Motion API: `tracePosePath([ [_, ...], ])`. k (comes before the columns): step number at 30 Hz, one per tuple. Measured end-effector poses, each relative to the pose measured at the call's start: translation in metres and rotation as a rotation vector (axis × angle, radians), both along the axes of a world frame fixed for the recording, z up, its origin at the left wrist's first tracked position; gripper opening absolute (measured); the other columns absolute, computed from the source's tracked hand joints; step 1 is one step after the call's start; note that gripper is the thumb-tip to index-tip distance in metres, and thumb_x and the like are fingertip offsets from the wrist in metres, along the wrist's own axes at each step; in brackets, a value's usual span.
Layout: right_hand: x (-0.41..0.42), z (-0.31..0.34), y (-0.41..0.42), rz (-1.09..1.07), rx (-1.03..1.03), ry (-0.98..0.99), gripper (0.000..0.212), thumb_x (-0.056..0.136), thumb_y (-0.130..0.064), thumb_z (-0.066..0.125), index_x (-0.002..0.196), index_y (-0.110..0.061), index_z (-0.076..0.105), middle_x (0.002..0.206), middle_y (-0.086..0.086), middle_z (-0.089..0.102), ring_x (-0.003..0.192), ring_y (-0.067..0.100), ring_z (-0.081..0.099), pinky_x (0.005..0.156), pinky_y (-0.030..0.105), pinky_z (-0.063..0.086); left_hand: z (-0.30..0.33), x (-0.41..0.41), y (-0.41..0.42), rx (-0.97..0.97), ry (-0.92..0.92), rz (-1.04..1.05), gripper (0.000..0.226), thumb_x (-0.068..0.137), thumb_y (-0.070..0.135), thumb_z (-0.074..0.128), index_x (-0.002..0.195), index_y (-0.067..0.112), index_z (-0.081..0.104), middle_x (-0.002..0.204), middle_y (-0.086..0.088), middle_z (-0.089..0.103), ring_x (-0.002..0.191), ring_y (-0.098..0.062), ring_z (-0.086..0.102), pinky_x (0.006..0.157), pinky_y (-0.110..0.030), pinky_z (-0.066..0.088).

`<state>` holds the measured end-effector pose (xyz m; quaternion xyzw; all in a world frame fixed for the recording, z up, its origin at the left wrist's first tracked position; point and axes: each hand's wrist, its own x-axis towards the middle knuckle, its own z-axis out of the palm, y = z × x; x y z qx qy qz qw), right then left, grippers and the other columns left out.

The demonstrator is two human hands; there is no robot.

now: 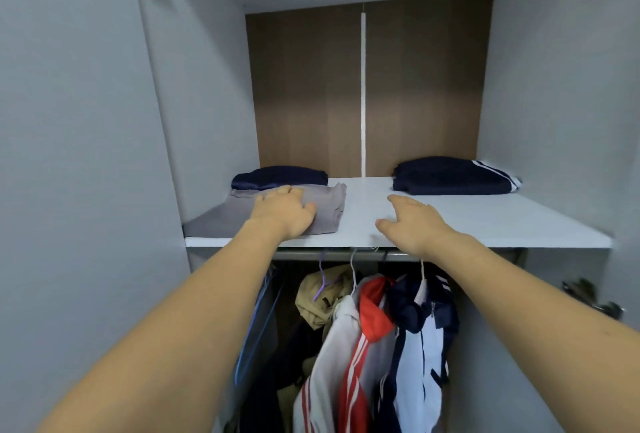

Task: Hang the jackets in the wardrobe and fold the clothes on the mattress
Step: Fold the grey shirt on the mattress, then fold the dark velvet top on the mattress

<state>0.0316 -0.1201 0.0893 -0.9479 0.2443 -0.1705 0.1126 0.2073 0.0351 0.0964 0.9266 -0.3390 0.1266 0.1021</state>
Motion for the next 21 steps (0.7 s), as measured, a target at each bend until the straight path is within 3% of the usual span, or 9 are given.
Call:
tracePosePath([
  [6, -0.051, 0.007, 0.029, -0.151, 0.006, -0.047, 0.061, 0.095, -0.029, 0.049, 0.149, -0.008, 0.030, 0.152, 0.014, 0.037, 0.138, 0.032, 0.035, 0.113, 0.038, 0.028, 0.004, -0.043, -0.004, -0.144, -0.072, -0.270, 0.055, 0.103, 0.043, 0.030, 0.152, 0.019, 0.029, 0.158, -0.004, 0.029, 0.145, -0.026, 0.025, 0.120, -0.050, 0.010],
  [13, -0.096, -0.002, 0.076, -0.286, 0.084, -0.120, 0.069, 0.096, -0.028, 0.050, 0.155, -0.012, 0.018, 0.159, 0.010, 0.026, 0.144, 0.029, 0.028, 0.115, 0.035, 0.026, -0.005, -0.078, 0.004, -0.240, -0.258, -0.493, 0.052, 0.102, 0.038, 0.034, 0.150, 0.016, 0.032, 0.153, -0.003, 0.035, 0.141, -0.024, 0.028, 0.120, -0.051, 0.010],
  [21, -0.224, 0.000, 0.117, -0.509, 0.025, -0.145, 0.071, 0.095, -0.027, 0.050, 0.155, -0.012, 0.016, 0.159, 0.010, 0.026, 0.144, 0.029, 0.027, 0.115, 0.036, 0.026, -0.005, -0.188, -0.001, -0.424, -0.289, -0.751, 0.056, 0.102, 0.037, 0.036, 0.154, 0.017, 0.027, 0.160, -0.003, 0.024, 0.148, -0.024, 0.017, 0.122, -0.049, 0.008],
])
